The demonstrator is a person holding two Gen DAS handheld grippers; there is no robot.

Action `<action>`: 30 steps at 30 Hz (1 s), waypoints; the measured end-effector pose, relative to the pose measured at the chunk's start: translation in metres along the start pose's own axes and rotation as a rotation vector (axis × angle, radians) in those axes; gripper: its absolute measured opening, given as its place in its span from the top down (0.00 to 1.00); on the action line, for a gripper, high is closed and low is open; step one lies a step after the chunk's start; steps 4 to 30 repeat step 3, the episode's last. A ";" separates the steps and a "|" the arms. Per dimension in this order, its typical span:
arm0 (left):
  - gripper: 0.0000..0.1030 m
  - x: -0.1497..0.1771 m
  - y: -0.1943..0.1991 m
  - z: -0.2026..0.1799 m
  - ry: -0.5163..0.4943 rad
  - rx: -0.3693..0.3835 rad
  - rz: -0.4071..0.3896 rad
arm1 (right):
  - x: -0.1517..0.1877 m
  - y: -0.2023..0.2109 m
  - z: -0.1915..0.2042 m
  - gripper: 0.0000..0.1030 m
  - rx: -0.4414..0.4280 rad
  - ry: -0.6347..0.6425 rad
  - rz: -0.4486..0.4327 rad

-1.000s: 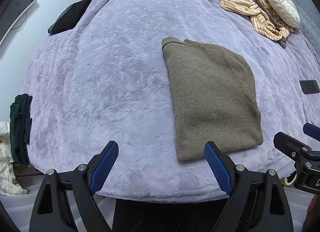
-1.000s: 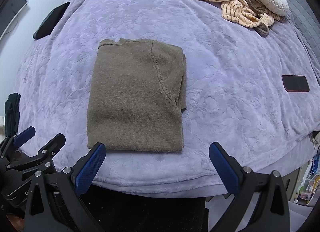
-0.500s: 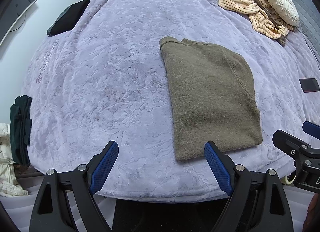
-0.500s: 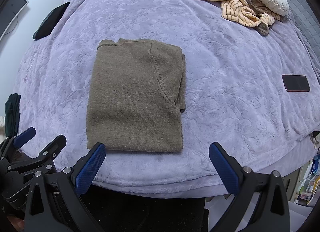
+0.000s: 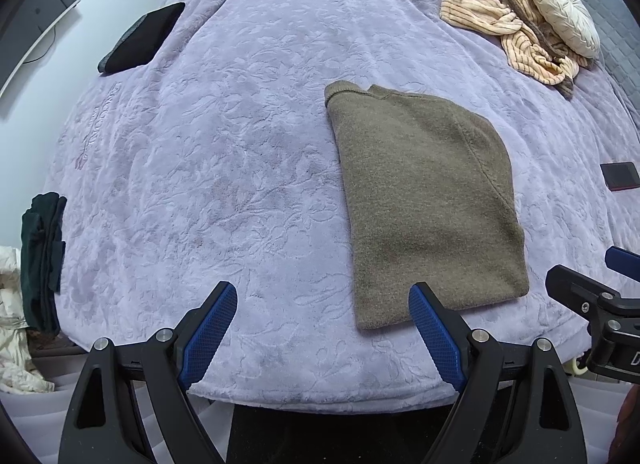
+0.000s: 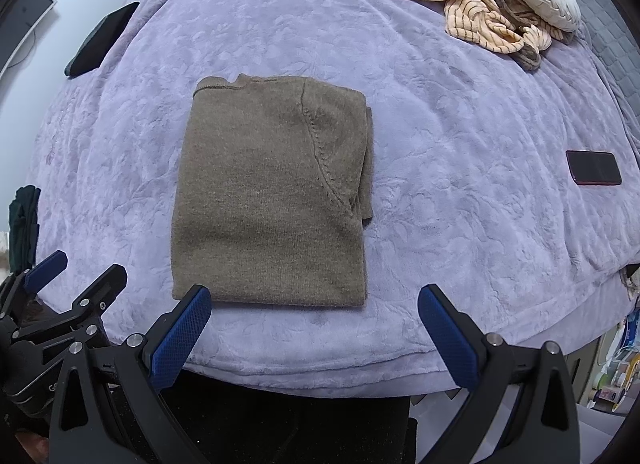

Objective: Fold small clothes

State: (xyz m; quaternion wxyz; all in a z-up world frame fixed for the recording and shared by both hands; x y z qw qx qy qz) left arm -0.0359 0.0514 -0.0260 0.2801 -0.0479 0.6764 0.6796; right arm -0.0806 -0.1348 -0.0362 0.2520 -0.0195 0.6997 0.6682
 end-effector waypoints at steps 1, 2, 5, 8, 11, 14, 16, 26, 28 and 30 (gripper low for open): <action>0.14 0.000 0.000 -0.001 -0.002 0.000 -0.001 | 0.000 -0.001 0.000 0.00 0.000 0.001 0.002; 0.14 0.000 0.000 -0.001 -0.004 -0.001 -0.002 | 0.000 -0.001 0.000 0.00 0.000 0.002 0.002; 0.14 0.000 0.000 -0.002 -0.005 -0.001 -0.002 | -0.001 -0.001 0.000 0.00 0.000 0.003 0.002; 0.14 0.000 0.000 -0.002 -0.005 -0.001 -0.002 | -0.001 -0.001 0.000 0.00 0.000 0.003 0.002; 0.14 0.000 0.000 -0.002 -0.005 -0.001 -0.002 | -0.001 -0.001 0.000 0.00 0.000 0.003 0.002; 0.14 0.000 0.000 -0.002 -0.005 -0.001 -0.002 | -0.001 -0.001 0.000 0.00 0.000 0.003 0.002; 0.14 0.000 0.000 -0.002 -0.005 -0.001 -0.002 | -0.001 -0.001 0.000 0.00 0.000 0.003 0.002; 0.14 0.000 0.000 -0.002 -0.005 -0.001 -0.002 | -0.001 -0.001 0.000 0.00 0.000 0.003 0.002; 0.14 0.000 0.000 -0.002 -0.005 -0.001 -0.002 | -0.001 -0.001 0.000 0.00 0.000 0.003 0.002; 0.14 0.000 0.000 -0.002 -0.005 -0.001 -0.002 | -0.001 -0.001 0.000 0.00 0.000 0.003 0.002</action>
Point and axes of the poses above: each gripper's, at about its wrist camera, not at the fingertips, and y roughly against the way its jaws point, z to its left, x to its underside, the point moved 3 cm from there along -y, roughly the way its jaws point, and after that the axes turned 10 degrees about -z, right-handed, at the moved point
